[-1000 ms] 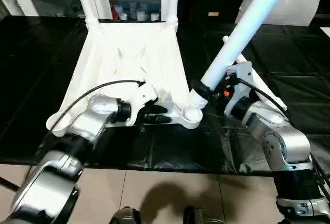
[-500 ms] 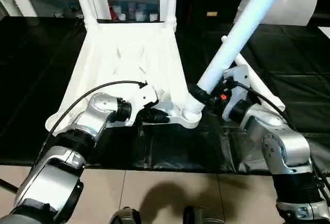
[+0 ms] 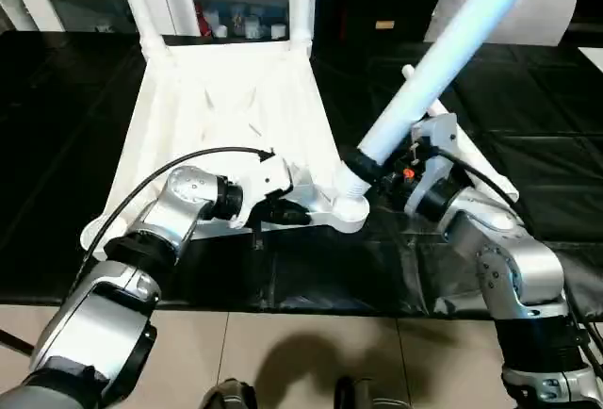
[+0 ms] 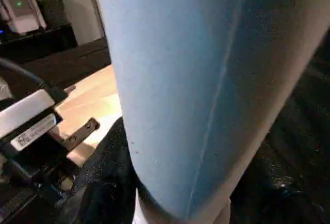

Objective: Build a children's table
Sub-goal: Insert table leg to table base

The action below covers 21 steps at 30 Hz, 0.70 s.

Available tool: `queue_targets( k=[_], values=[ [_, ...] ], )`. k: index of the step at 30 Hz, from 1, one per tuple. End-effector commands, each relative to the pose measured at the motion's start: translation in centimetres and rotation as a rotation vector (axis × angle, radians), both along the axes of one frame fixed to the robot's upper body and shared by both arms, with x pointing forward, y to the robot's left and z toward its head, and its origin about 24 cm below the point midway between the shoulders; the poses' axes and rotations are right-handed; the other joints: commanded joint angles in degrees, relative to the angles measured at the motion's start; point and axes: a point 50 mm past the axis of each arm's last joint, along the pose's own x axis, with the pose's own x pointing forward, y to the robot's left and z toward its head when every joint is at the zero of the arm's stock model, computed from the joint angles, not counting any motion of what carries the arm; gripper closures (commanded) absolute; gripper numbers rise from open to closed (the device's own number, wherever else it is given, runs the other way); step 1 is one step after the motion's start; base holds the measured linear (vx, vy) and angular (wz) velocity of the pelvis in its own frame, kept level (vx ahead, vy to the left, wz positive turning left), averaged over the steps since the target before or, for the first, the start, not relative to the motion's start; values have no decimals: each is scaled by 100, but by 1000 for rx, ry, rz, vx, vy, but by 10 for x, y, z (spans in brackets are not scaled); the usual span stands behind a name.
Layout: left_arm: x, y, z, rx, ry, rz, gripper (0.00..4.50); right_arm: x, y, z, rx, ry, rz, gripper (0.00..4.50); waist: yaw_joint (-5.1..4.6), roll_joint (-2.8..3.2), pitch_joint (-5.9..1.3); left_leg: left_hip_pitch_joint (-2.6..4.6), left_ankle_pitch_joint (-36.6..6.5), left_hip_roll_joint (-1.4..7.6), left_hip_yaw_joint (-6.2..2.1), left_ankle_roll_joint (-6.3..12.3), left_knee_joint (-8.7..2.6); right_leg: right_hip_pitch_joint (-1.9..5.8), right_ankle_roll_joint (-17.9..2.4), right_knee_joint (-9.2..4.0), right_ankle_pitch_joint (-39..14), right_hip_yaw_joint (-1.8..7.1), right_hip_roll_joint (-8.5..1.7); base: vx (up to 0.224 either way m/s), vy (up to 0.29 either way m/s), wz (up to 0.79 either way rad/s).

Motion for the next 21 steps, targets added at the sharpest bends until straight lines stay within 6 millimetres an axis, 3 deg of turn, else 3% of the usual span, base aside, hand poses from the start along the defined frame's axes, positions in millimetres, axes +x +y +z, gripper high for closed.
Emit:
queue_targets(
  k=[1,5,11,15,21],
  values=[
    [-2,15,-6,74,23,27,450,-4,2,1,-30,3,33,260,25,20,-473,149,-1723,188,-95,117,-436,354,-867,-534,-2601,229,-433,0,0,0],
    [-6,18,-4,80,68,43,450,-8,2,-6,-99,8,82,260,3,-3,-440,229,-1986,181,-111,37,-443,336,-667,-616,-3307,206,-456,0,0,0],
    [-9,10,-2,-25,77,82,450,-9,3,-11,-109,21,93,260,4,-2,-471,199,-1766,195,-103,119,-441,335,-753,-584,-2969,215,-441,0,0,0],
    [-15,11,-3,-40,122,72,392,-8,3,-13,-138,29,83,260,3,4,-474,189,-1731,205,-101,110,-461,347,-856,-553,-2712,228,-438,0,0,0],
    [-18,19,-9,37,82,68,384,-7,1,-12,-144,20,80,260,18,18,-460,206,-1741,195,-101,109,-472,338,-682,-586,-2937,221,-432,0,0,0]
  ],
)
